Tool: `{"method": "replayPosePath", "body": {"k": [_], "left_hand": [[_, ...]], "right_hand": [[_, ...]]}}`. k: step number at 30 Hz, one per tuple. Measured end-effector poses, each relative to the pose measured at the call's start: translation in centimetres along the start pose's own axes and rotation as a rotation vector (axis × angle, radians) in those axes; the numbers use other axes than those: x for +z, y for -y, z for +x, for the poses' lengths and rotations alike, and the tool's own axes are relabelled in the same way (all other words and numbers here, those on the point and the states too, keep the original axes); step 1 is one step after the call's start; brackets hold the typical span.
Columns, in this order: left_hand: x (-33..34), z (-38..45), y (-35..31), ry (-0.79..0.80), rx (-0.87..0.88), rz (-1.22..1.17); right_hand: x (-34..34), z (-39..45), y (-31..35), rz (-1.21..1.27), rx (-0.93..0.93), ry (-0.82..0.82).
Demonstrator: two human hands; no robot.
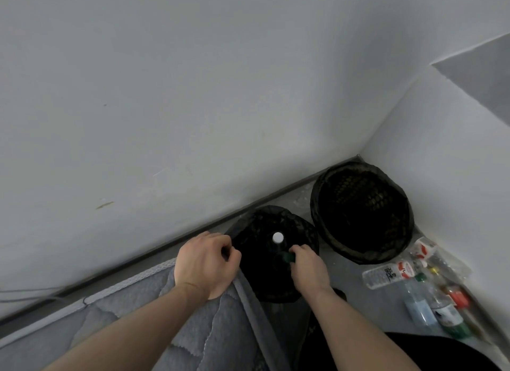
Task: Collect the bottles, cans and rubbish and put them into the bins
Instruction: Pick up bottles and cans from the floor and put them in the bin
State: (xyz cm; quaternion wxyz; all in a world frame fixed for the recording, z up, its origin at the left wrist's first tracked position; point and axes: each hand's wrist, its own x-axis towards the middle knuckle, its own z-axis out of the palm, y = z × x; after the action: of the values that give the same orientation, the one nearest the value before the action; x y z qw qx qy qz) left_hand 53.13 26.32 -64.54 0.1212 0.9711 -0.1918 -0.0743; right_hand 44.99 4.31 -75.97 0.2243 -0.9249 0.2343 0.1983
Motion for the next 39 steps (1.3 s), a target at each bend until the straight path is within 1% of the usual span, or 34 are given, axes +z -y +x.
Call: {"method": "replayPosePath", "body": {"k": [14,16,19,22,24,25,28,30,31,34,36,39], "left_hand": [[0.2,0.0,0.0,0.011,-0.033,-0.001],[0.1,0.0,0.0,0.024,-0.026,-0.016],[-0.3,0.1,0.2,0.026,0.037,-0.018],[-1.1,-0.1,0.1,0.047,0.055,0.029],[-1.9,-0.2,-0.1,0.091,0.070,0.076],[-2.3,-0.2,-0.2,0.140,0.091,0.111],[-3.4,1.0,-1.0,0.299,0.214,0.334],[-4.1,1.8,-3.4,0.312,0.299,0.457],[-4.4,2.1,-5.4,0.286,0.344,0.458],[-5.2,1.8,-13.3,0.220,0.462,0.322],[-5.5,1.0,-19.1,0.185,0.557,0.253],[-5.5,-1.1,-27.4,0.138,0.701,0.208]], "right_hand": [[-1.6,-1.5,1.0,0.026,0.014,0.080],[-2.7,-2.2,1.2,0.028,0.008,0.087],[-5.2,-3.8,1.6,0.018,0.018,0.115],[-8.0,-6.0,1.3,-0.060,0.009,0.137],[-9.9,-8.0,0.6,-0.113,0.014,0.113],[-11.0,-9.1,0.2,-0.126,0.017,0.085],[-14.8,-12.6,-2.1,-0.102,0.032,-0.059],[-17.3,-14.8,-4.5,-0.067,0.057,-0.165],[-18.4,-15.8,-5.9,-0.050,0.076,-0.219],[-21.4,-19.4,-10.3,-0.002,0.156,-0.350],[-22.5,-22.3,-13.4,0.014,0.225,-0.380],[-22.7,-26.8,-18.2,-0.010,0.334,-0.370]]}}
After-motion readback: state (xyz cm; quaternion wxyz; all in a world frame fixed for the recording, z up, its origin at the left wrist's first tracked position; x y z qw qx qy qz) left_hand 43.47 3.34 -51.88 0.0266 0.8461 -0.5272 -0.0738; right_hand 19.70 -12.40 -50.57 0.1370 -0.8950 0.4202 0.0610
